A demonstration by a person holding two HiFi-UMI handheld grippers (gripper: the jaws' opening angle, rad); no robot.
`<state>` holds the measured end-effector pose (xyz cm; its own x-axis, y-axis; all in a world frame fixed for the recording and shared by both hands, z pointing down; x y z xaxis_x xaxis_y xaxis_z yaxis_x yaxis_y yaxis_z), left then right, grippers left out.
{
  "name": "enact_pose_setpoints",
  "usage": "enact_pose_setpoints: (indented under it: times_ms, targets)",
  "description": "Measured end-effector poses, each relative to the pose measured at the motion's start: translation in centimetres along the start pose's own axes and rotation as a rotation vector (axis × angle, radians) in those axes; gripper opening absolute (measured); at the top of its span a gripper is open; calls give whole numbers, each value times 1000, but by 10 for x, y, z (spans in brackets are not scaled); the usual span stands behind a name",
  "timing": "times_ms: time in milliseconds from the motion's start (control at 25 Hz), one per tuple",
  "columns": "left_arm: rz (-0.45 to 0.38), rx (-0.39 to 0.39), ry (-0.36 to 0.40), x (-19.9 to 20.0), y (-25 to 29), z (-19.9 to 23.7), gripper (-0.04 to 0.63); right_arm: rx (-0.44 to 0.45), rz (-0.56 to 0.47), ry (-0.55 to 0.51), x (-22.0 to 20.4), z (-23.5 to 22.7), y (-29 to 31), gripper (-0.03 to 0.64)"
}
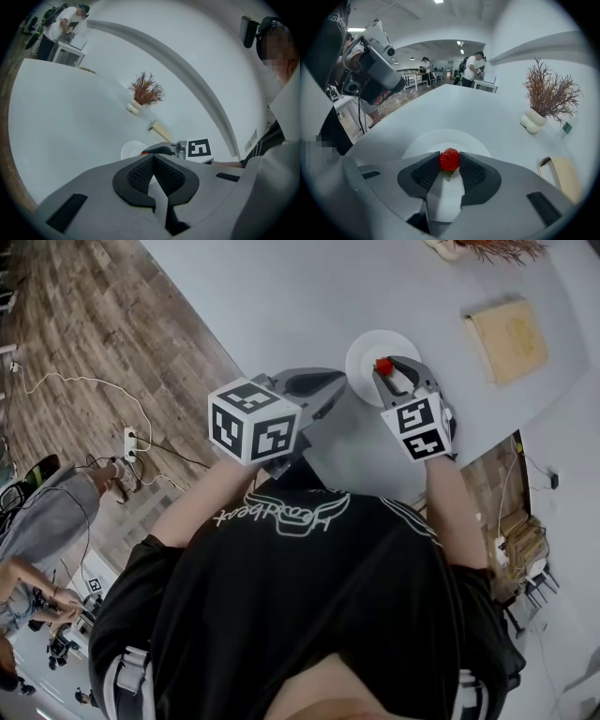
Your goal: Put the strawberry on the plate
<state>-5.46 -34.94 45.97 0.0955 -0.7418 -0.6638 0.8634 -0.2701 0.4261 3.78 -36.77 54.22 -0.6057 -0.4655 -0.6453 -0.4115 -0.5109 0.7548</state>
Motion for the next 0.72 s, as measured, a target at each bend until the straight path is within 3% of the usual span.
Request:
enact_pose_setpoints:
  times_ms: [720]
  targets:
    - [-19, -3, 14, 3, -8, 3, 6, -35, 24, -29, 1, 0, 2, 123]
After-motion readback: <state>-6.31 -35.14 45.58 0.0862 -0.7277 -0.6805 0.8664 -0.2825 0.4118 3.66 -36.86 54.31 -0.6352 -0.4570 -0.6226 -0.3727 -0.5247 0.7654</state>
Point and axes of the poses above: the fingertips, and each gripper's own axes: y forward along the fingers, z to its left, x out of its top, the point moved 2 cm from there along -y, backward along the fingers, and after that the axes turned 2 degrees about y, right-handed, at the moved point
